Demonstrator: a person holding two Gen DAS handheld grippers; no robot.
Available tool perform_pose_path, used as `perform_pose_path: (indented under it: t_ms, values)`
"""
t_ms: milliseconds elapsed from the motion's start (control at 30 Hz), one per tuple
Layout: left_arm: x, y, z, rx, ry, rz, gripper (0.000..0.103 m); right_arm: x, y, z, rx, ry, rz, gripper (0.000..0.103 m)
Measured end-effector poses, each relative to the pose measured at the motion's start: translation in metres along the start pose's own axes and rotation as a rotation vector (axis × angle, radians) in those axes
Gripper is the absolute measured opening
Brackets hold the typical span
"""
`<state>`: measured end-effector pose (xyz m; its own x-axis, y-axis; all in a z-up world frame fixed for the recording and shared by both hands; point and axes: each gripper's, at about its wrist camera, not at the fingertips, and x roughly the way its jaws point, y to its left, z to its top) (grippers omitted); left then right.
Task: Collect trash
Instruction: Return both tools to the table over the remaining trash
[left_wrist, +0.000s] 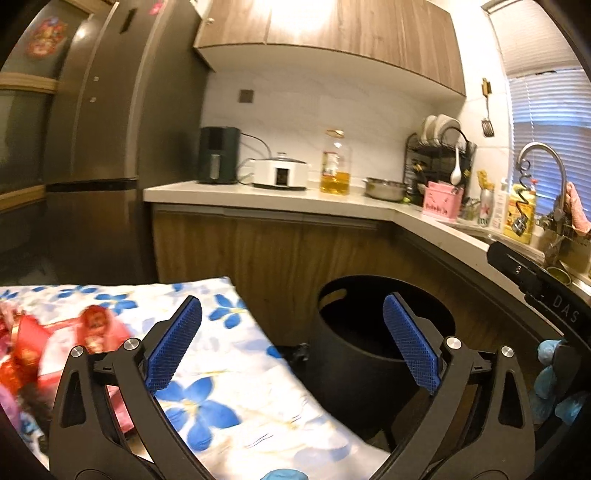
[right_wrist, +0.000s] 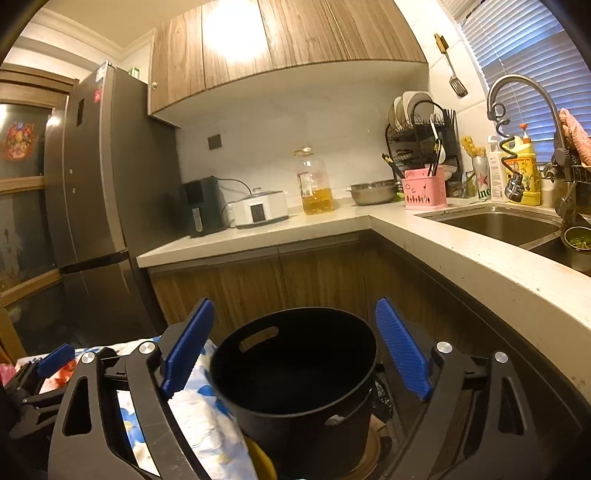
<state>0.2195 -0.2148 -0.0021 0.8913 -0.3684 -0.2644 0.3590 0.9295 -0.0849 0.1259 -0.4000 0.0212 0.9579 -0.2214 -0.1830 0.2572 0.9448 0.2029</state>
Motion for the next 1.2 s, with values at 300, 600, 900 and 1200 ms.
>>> perform_pose_path:
  t_ms: [300, 600, 900, 1200]
  values:
    - [-0.056, 0.04, -0.008, -0.03, -0.023, 0.094, 0.097, -0.036, 0.039, -0.011, -0.025, -0.019, 0.047, 0.087]
    - [-0.123, 0.113, -0.049, -0.025, -0.042, 0.358, 0.097, -0.061, 0.091, -0.039, -0.061, -0.016, 0.135, 0.086]
    - [-0.152, 0.187, -0.084, -0.075, 0.072, 0.505, 0.073, -0.063, 0.151, -0.073, -0.085, 0.067, 0.253, 0.086]
    - [-0.128, 0.224, -0.105, -0.185, 0.277, 0.443, 0.024, -0.065, 0.203, -0.092, -0.145, 0.119, 0.342, 0.086]
